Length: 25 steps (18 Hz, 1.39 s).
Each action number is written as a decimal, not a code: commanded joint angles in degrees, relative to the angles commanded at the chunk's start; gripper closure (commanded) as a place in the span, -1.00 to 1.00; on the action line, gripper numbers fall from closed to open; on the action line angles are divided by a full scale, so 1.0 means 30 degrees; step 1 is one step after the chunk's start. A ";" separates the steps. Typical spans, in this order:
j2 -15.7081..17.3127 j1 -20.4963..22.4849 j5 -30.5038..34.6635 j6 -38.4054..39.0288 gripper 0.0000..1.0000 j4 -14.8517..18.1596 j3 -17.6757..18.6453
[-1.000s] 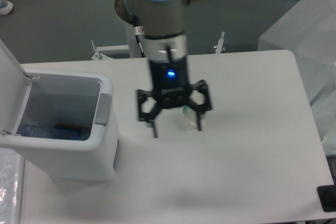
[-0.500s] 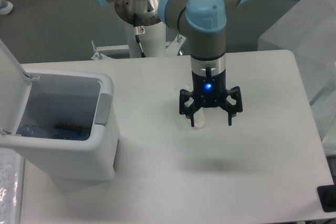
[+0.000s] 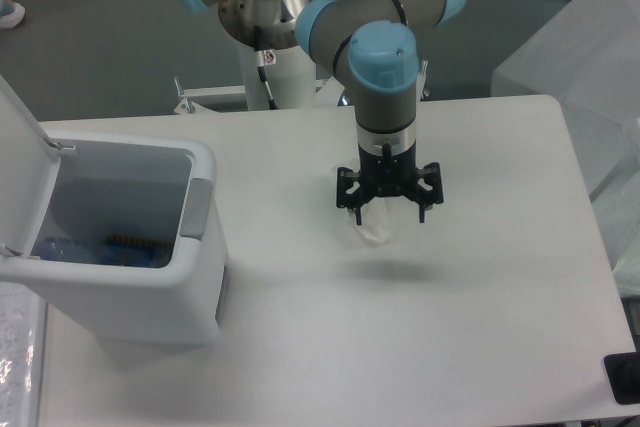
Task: Place the trash in the trash can
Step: 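Lower the gripper onto the plastic bag and close on it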
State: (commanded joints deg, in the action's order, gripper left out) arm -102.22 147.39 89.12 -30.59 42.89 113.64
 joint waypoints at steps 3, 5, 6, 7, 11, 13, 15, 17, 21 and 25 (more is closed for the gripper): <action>0.0000 0.0030 0.0612 0.0000 -1.00 0.0030 0.0411; -0.0029 0.0030 0.1433 0.0000 -1.00 0.0059 0.0558; -0.0029 0.0030 0.1494 0.0000 -1.00 0.0059 0.0646; -0.0029 0.0088 0.1494 -0.0029 -1.00 0.0030 0.0734; -0.0029 0.0147 0.1553 -0.0029 -1.00 0.0030 0.1026; -0.0029 0.0147 0.1640 -0.0117 -1.00 0.0030 0.1232; -0.0029 0.0234 0.1875 -0.0117 -0.97 0.0030 0.1233; -0.0029 0.0264 0.1876 -0.0146 -0.80 0.0030 0.1407; 0.0000 0.0323 0.1905 -0.0234 -0.13 0.0059 0.1438; 0.0000 0.0294 0.1934 -0.0234 0.56 0.0117 0.1350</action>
State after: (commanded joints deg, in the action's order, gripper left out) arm -102.22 148.27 94.92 -31.29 43.24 117.69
